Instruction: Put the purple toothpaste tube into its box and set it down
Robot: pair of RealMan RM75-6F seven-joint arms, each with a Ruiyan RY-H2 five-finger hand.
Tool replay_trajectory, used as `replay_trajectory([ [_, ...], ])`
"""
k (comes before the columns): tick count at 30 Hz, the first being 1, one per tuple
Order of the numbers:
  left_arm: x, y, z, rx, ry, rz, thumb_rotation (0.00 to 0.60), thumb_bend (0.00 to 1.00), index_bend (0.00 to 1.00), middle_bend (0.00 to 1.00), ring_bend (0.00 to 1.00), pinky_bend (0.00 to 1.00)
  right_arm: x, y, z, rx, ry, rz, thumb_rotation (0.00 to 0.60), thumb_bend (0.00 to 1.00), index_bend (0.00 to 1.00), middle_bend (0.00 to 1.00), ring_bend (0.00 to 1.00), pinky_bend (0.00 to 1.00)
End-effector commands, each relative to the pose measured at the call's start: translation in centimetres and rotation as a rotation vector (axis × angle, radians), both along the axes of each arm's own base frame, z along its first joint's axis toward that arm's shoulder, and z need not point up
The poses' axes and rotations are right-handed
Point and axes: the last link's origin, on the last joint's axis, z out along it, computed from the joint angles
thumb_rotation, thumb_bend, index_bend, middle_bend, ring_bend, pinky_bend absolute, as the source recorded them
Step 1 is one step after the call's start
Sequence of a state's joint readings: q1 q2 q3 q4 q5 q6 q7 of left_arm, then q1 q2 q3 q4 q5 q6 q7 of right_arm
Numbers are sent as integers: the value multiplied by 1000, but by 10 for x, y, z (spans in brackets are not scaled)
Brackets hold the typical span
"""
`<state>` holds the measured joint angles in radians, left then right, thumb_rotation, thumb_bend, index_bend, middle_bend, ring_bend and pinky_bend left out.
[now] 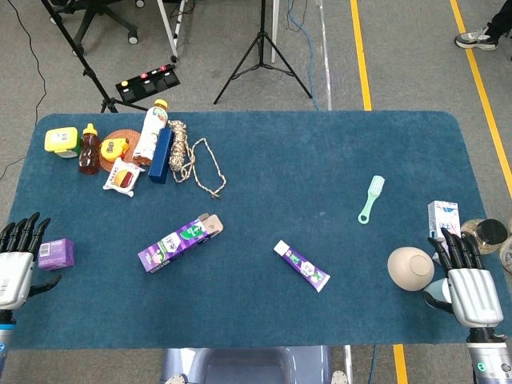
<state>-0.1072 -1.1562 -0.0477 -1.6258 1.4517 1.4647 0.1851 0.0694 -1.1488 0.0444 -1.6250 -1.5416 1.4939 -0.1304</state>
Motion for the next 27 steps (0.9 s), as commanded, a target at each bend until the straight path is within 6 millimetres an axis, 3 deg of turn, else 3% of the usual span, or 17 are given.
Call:
replay_trajectory([
  [1,0,0,1,-6,-7,10,600,73,0,0,0,41,2,0,-8,28,14,2,600,0,118,0,0,0],
  [15,-5,-1,3,-5,-14,34,600,72,0,0,0,42,10,-7,-24,73,33,11,600,0,118,0,0,0],
  [20,-3,-5,6,-7,-29,18,600,73,0,0,0,42,43,-27,-45,188,-3,97,600,0,97,0,0,0],
  [27,-3,-6,9,2,-39,16,600,72,0,0,0,42,74,-55,-68,244,25,172,600,0,83,0,0,0],
])
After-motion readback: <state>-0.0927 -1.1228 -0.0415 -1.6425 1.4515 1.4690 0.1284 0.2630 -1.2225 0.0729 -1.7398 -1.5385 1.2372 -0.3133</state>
